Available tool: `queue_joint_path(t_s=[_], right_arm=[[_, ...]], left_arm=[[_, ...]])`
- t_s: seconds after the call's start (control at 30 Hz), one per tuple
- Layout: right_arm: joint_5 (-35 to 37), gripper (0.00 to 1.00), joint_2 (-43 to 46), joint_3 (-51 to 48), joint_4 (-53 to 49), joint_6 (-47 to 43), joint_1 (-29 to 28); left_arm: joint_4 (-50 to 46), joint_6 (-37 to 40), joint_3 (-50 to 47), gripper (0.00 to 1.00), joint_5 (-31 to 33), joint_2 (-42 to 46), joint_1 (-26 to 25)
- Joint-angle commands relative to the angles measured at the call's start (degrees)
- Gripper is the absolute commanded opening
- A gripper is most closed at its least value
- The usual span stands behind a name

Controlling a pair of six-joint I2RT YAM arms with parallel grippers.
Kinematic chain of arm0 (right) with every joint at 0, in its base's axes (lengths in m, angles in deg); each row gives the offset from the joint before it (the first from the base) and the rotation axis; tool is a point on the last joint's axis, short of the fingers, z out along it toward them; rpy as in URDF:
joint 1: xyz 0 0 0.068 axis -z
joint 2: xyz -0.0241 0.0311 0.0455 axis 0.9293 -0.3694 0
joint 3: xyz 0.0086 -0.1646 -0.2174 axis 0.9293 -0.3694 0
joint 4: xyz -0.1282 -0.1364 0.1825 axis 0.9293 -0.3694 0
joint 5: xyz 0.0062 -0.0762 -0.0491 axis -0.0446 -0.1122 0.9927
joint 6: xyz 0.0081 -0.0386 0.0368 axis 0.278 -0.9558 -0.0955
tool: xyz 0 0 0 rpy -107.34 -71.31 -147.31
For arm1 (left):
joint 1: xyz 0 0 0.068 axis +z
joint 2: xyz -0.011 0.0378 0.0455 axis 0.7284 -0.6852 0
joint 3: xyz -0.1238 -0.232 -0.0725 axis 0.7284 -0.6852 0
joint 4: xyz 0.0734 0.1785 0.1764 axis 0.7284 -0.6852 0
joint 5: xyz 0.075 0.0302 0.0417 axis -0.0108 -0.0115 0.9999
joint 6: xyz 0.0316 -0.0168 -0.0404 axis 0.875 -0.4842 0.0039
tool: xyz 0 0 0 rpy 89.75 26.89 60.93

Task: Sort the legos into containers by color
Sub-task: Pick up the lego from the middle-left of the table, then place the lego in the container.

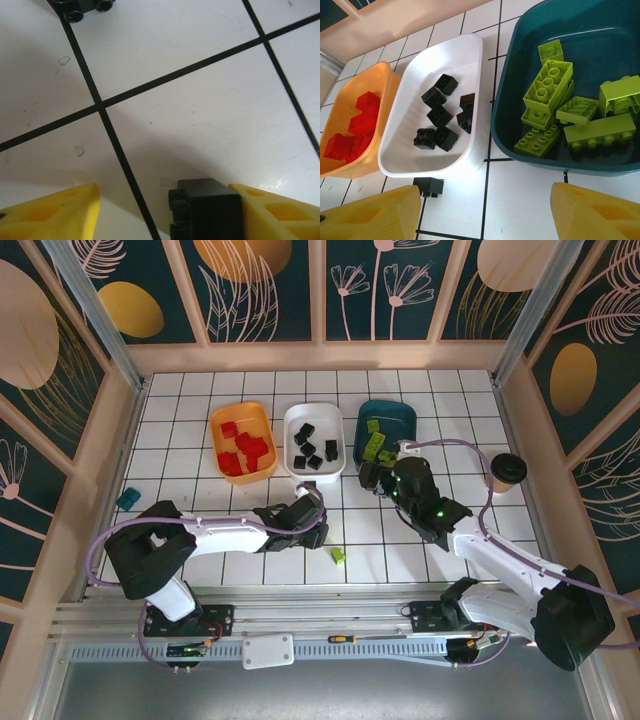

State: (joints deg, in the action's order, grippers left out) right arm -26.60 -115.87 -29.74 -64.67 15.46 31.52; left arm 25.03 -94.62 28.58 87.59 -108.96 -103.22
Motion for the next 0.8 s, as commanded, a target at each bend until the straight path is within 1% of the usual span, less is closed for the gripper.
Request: queue_joint_path(t_s=[0.0,0.03,0.13,0.23,0.3,0.37,0.5,0.63,0.7,0.77], right_arm=[[1.8,0.69,0.7,-0.9,-0.4,1.1,0.4],[2.0,0.69,0.8,-0.9,-0.6,1.0,0.4],[2.2,0.69,1.1,-1.0,-1.0,1.0,0.4],[2.5,0.69,1.2,-1.1,-1.4,0.9,0.5],[2.2,0.69,1.1,-1.3,-1.5,1.0,0.4],[1.6,0.69,1.2,-1.8,-1.7,1.0,0.4],[1.1,0.69,1.2,-3.4,-2.1,1.6,0.4],[0.4,0.69,1.4,-5.0,-2.5,2.6,0.4],[0.1,0.69,1.8,-5.6,-3.0,2.9,0.3],[-0.4,0.69,2.3,-6.4,-3.5,3.3,0.1]], left_arm=[[1.9,0.3,0.1,0.48,-3.4,0.4,0.3],[2.1,0.2,0.2,0.41,-4.0,0.4,0.2],[1.7,0.0,0.2,0.24,-4.0,1.3,0.2],[1.0,-0.2,0.4,0.16,-3.4,3.0,0.3],[-0.4,0.1,1.6,0.15,-1.7,4.5,0.4],[-1.7,0.6,3.4,0.15,-0.3,5.8,1.9],[-2.4,2.0,8.8,0.15,1.6,7.3,8.2],[-3.1,3.0,18.0,0.15,3.1,2.7,14.4],[-3.0,3.5,21.9,0.15,3.0,-0.6,16.6],[-3.3,4.2,25.9,0.15,3.0,-4.4,17.5]])
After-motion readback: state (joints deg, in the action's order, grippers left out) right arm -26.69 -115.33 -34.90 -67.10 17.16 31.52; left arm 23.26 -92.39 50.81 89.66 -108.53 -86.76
